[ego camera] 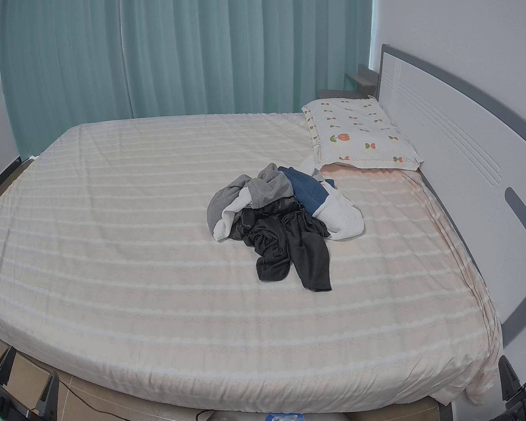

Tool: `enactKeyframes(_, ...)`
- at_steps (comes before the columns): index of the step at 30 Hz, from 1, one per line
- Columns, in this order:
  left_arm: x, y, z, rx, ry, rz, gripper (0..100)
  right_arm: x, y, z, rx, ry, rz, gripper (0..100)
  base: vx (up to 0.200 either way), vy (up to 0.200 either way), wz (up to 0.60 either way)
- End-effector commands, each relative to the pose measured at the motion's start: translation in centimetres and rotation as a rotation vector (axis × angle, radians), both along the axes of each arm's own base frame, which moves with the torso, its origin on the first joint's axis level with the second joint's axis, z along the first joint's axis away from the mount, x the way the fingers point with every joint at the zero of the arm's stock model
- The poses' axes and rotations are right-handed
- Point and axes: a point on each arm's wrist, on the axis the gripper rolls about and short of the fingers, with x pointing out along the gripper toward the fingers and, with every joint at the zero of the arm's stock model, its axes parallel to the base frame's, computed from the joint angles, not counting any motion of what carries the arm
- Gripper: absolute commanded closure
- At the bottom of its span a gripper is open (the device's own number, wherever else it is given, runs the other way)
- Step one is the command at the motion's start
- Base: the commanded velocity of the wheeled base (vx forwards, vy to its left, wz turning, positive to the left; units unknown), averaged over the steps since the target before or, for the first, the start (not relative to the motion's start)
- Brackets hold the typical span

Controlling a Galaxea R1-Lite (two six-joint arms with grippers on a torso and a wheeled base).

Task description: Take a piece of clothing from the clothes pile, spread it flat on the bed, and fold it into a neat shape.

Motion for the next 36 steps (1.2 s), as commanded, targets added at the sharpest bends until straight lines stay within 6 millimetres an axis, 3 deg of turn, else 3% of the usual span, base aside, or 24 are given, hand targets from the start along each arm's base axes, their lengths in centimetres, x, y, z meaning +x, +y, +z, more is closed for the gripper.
enactKeyframes(1, 0.0, 0.0, -0.4, -0.001, -0.003, 0.000, 0, 0.1, 0.0, -0.3, -0.005, 0.020, 0.001, 0, 0.000, 0.000, 0.00)
enactKeyframes(11, 0.0, 0.0, -0.4, -0.001, -0.003, 0.000, 0, 0.3, 0.0, -0.1, -0.005, 0.021, -0.001, 0, 0.000, 0.000, 0.00)
enactKeyframes(14, 0.0, 0.0, -0.4, -0.001, -0.003, 0.000, 0, -0.4, 0.1, 3.6, 0.014, -0.087, 0.013, 0, 0.000, 0.000, 0.00)
enactKeyframes(15, 0.0, 0.0, -0.4, -0.001, -0.003, 0.000, 0, -0.6, 0.2, 6.9, 0.039, -0.107, 0.022, 0, 0.000, 0.000, 0.00)
enactKeyframes(17, 0.0, 0.0, -0.4, -0.001, -0.003, 0.000, 0, 0.4, 0.3, 8.1, 0.035, -0.032, 0.034, 0, 0.000, 0.000, 0.00)
enactKeyframes(20, 0.0, 0.0, -0.4, -0.001, -0.003, 0.000, 0, 3.1, 0.3, 8.4, 0.039, 0.131, 0.127, 0, 0.000, 0.000, 0.00)
enactKeyframes(26, 0.0, 0.0, -0.4, -0.001, -0.003, 0.000, 0, 10.8, 0.1, 9.1, 0.080, 0.410, 0.171, 0, 0.000, 0.000, 0.00)
enactKeyframes(27, 0.0, 0.0, -0.4, -0.001, -0.003, 0.000, 0, 10.8, 0.1, 9.1, 0.080, 0.410, 0.171, 0, 0.000, 0.000, 0.00)
enactKeyframes(28, 0.0, 0.0, -0.4, -0.001, -0.003, 0.000, 0, 13.9, 0.4, 8.8, 0.079, 0.477, 0.202, 0, 0.000, 0.000, 0.00)
enactKeyframes(29, 0.0, 0.0, -0.4, -0.001, -0.003, 0.000, 0, 15.4, 0.7, 8.5, 0.076, 0.507, 0.221, 0, 0.000, 0.000, 0.00)
enactKeyframes(30, 0.0, 0.0, -0.4, -0.001, -0.003, 0.000, 0, 15.6, 0.7, 8.3, 0.075, 0.516, 0.222, 0, 0.000, 0.000, 0.00)
enactKeyframes(31, 0.0, 0.0, -0.4, -0.001, -0.003, 0.002, 0, 18.0, 1.2, 7.3, 0.076, 0.580, 0.217, 0, 0.000, 0.000, 0.00)
enactKeyframes(36, 0.0, 0.0, -0.4, -0.001, -0.003, 0.002, 0, 23.6, 3.3, 4.5, 0.133, 0.681, 0.126, 0, 0.000, 0.000, 0.00)
